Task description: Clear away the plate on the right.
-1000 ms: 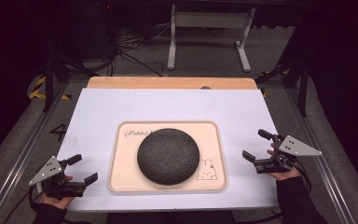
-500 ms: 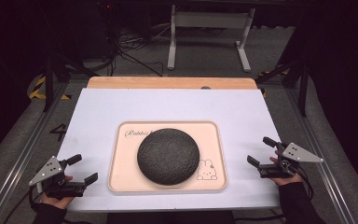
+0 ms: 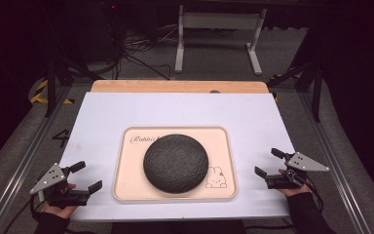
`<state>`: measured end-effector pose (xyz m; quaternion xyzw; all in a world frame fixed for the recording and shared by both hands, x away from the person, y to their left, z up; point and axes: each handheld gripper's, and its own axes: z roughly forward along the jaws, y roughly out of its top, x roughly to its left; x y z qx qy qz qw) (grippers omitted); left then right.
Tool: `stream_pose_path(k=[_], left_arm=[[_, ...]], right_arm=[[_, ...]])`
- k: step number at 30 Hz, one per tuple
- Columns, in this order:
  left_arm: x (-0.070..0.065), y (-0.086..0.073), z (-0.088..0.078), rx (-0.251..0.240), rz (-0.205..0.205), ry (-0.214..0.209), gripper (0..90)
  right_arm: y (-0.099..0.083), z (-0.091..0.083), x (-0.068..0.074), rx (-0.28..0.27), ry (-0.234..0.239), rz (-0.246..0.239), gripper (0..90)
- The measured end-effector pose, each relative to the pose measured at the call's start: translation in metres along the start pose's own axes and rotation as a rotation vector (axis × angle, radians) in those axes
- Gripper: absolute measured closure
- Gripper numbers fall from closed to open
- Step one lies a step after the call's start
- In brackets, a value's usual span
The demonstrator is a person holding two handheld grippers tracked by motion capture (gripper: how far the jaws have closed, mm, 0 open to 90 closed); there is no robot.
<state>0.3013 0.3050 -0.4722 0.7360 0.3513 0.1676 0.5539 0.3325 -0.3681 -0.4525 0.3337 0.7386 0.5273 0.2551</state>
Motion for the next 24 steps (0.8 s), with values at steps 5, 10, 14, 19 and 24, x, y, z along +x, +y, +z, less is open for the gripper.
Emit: stream_pose_path(k=[5,10,14,19,24], left_arm=[[0.0,0.0,0.0,0.001,0.0,0.0,0.0],[0.0,0.0,0.0,0.003,0.002,-0.001,0.0],[0.0,0.0,0.0,0.001,0.001,0.0,0.1],[0.0,0.0,0.0,0.001,-0.001,-0.001,0.0],[0.0,0.0,0.0,0.0,-0.001,-0.001,0.0]], right_arm=[[-0.001,-0.001,0.002,-0.005,-0.025,-0.004,2.0],[0.003,0.01,0.007,0.094,-0.121,-0.027,2.0],[0.005,0.019,0.009,0.181,-0.093,-0.06,2.1],[0.006,0.028,0.01,0.274,-0.071,-0.076,2.1],[0.007,0.036,0.011,0.355,-0.02,-0.097,2.4]])
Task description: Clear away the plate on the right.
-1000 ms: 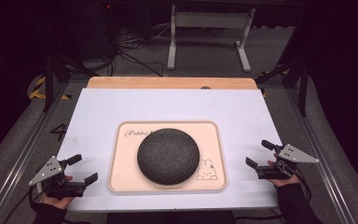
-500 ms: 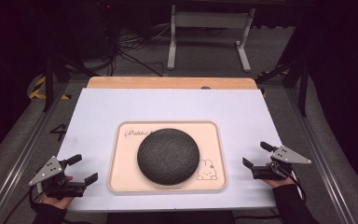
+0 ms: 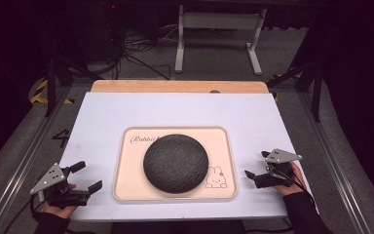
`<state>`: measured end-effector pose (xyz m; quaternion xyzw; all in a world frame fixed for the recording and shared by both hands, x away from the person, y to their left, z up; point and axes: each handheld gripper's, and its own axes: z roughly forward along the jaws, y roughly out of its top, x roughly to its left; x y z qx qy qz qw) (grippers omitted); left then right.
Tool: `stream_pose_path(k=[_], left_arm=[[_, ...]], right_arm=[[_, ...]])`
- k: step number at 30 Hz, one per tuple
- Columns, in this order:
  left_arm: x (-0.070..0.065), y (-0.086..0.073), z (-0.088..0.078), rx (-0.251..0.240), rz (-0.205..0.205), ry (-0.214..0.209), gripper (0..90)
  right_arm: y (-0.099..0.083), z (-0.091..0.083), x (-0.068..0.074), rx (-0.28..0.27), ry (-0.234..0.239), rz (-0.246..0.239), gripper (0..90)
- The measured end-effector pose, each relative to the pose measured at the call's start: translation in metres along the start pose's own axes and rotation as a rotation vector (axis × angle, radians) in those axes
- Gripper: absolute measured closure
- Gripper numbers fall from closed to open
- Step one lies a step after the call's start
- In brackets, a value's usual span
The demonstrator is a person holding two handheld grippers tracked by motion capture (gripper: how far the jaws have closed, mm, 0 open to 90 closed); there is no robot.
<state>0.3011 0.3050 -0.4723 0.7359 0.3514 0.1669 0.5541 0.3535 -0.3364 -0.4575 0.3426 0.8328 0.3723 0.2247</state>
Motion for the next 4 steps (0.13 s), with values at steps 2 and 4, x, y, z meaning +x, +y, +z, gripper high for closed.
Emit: stream_pose_path(k=[2,4], left_arm=[[0.0002,0.0,0.0,-0.001,0.001,0.0,0.0],[0.0002,0.0,0.0,-0.001,0.001,0.0,0.0]], right_arm=[[0.0005,0.0012,0.0003,0.013,-0.005,-0.003,2.3],[0.001,0.0024,-0.0006,0.024,0.008,-0.002,2.3]])
